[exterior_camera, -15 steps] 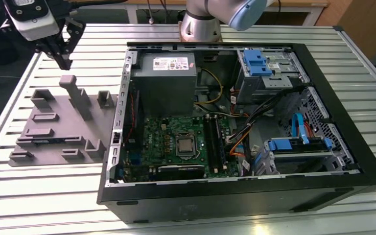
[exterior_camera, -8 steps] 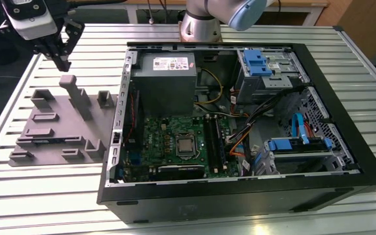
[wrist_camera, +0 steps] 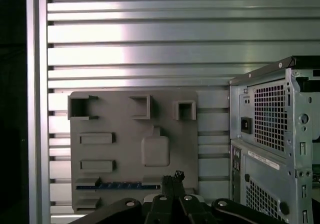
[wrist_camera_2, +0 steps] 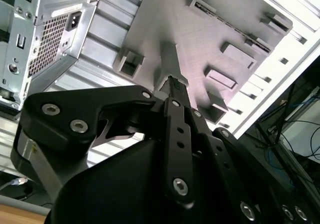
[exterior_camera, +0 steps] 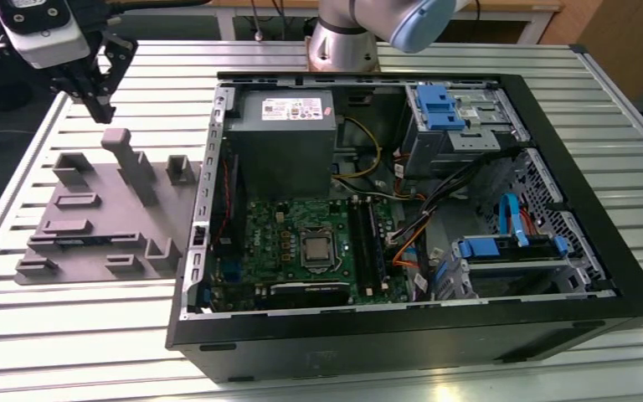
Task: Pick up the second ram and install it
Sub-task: 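Pick up the second ram and move it above second insertion slot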
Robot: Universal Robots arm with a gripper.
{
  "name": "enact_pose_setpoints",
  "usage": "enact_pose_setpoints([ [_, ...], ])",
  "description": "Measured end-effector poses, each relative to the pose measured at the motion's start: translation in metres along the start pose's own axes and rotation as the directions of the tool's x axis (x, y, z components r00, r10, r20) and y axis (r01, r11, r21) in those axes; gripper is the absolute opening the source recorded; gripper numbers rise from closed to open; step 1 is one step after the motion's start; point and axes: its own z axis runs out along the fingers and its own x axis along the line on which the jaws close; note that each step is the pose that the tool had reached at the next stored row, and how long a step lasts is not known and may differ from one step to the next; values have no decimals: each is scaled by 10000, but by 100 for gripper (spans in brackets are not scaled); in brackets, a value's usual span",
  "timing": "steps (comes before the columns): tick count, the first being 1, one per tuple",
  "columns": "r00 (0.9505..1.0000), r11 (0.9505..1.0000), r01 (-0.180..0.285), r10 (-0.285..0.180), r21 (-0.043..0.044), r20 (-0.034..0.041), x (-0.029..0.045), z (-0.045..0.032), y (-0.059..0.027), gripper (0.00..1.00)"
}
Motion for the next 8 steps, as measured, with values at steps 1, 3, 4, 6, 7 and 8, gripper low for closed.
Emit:
enact_pose_setpoints([
  [1,10000,10000,12,-12,1,-1,17,0,-1,11],
  [3,10000,10000,17,-17,1,0,50,1,-2,11],
  [4,10000,10000,16,-16,1,0,66,1,-2,11],
  [6,10000,10000,17,-17,1,0,97,2,-3,11],
  [7,10000,10000,17,-17,1,0,112,2,-4,11],
  [8,10000,10000,17,-17,0,0,127,3,-4,11],
])
